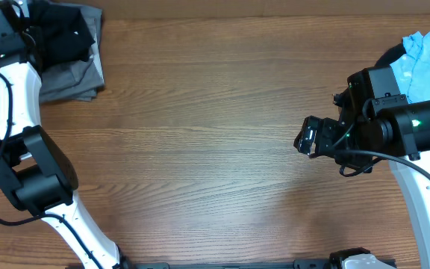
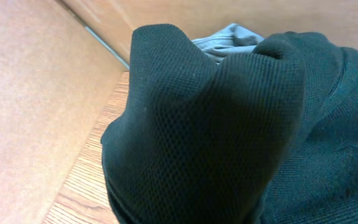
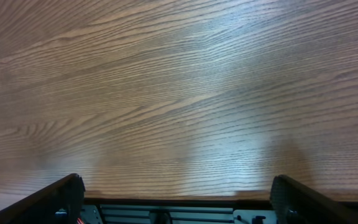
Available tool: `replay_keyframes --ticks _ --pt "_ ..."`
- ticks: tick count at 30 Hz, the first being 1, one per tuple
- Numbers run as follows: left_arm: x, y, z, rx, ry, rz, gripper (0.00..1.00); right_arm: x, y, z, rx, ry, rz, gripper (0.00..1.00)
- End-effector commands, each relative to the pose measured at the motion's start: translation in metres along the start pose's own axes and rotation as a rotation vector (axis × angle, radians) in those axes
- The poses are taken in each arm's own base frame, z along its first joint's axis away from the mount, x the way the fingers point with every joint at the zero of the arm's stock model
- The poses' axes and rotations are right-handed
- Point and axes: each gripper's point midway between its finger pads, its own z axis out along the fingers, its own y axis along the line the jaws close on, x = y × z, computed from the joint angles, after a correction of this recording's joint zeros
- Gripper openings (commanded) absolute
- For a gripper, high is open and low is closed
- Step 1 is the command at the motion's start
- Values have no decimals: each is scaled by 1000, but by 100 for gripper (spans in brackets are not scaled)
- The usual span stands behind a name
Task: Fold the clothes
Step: 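Lower the black bundle onto the grey stack with the left gripper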
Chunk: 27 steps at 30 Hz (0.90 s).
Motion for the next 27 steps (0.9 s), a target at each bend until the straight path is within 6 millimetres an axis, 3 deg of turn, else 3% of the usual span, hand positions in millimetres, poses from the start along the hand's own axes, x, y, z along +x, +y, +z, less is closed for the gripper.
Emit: replay_keyframes --ticks 1,3,4,6,7,8,9,12,15,21,24,26,27 --pt "-10 13 4 15 -43 -16 18 -3 2 -7 -10 -24 2 100" --pt "-1 12 12 25 -28 -18 30 -3 2 -7 -9 -21 2 100" --pt "4 11 16 26 -18 -17 44 -2 2 -7 -9 -21 3 100" --pt "18 9 27 23 12 -14 47 -3 2 -7 -9 -21 3 100" --pt "25 8 32 17 28 -13 55 -3 2 -7 -9 -22 3 100" --pt "34 6 37 18 47 -11 73 -3 2 -7 -9 -22 3 100" --pt "42 4 43 21 67 -9 82 -3 2 -7 -9 -21 3 100" --pt "56 2 49 15 104 -4 80 -3 2 -7 -9 -21 3 100" --pt "48 4 43 11 90 -35 81 -3 2 -7 -9 -21 2 100" --pt "-10 13 2 4 -38 -101 85 -3 3 -7 -10 -25 -2 100" --pt "-39 5 -18 59 -112 -167 75 -6 3 -7 -12 -37 -6 100" --pt "-48 -8 -25 126 -137 -179 62 -7 4 -7 -13 -41 -6 100" --pt "-50 -16 -26 161 -142 -180 61 -7 3 -7 -12 -41 -6 100"
